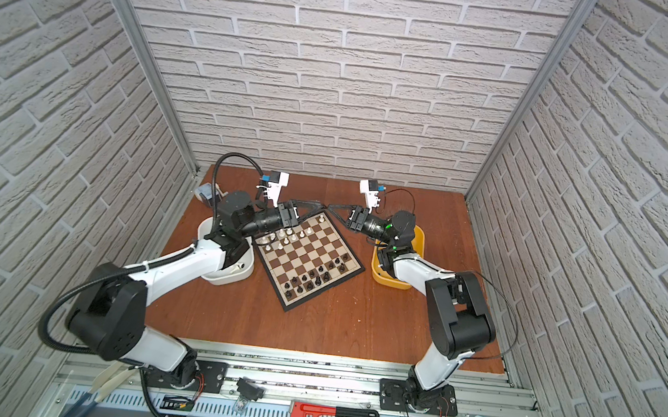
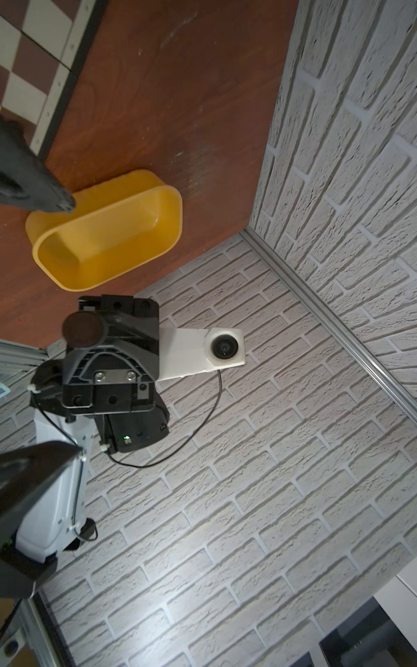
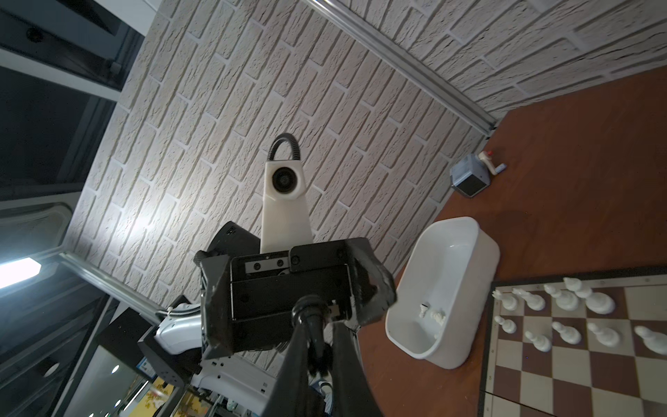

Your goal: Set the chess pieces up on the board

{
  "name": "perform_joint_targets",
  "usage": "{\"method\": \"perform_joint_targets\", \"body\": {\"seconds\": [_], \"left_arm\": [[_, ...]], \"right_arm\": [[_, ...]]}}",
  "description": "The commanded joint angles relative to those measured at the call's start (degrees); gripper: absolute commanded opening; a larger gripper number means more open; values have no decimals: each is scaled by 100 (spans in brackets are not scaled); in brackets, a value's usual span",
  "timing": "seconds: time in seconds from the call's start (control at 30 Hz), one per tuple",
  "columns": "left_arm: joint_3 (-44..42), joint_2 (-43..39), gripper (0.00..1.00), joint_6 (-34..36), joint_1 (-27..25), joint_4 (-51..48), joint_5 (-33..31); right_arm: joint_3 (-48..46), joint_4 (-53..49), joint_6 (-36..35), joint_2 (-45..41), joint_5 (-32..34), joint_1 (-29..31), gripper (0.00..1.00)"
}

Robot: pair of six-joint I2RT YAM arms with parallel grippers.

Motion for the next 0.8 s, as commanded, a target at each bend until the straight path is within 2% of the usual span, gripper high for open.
{"method": "perform_joint_targets", "body": {"seconds": [0.0, 0.07, 0.13, 0.2, 0.33, 0.43, 0.53, 0.77], "left_arm": [[-57, -813, 98, 1518, 236, -1296, -250], [-35, -1252, 98, 2527, 251, -2454, -752], [-122, -1623, 98, 3332, 200, -3216, -1277], [-377, -1933, 99, 3929, 176, -3513, -1479], [-1223, -2671, 99, 5040, -207, -3295, -1730], [-1664, -2964, 99, 5286, -455, -2891, -1621], [-1854, -2895, 98, 5295, -539, -2692, -1556], [-1826, -2810, 98, 5116, -532, -2543, -1455]], "right_arm": [[855, -4476, -2948, -703, 802, -41, 7], [1522, -6577, -4356, -809, 2016, 70, 7], [1916, -7870, -5147, -781, 3139, 245, 7], [2080, -8625, -5530, -693, 3967, 464, 7], [2150, -9571, -5818, -382, 5494, 1102, 7], [2000, -9807, -5810, -247, 6016, 1381, 7], [1961, -10040, -5835, -54, 6383, 1562, 6], [1808, -9911, -5840, 259, 6631, 1659, 6]]}}
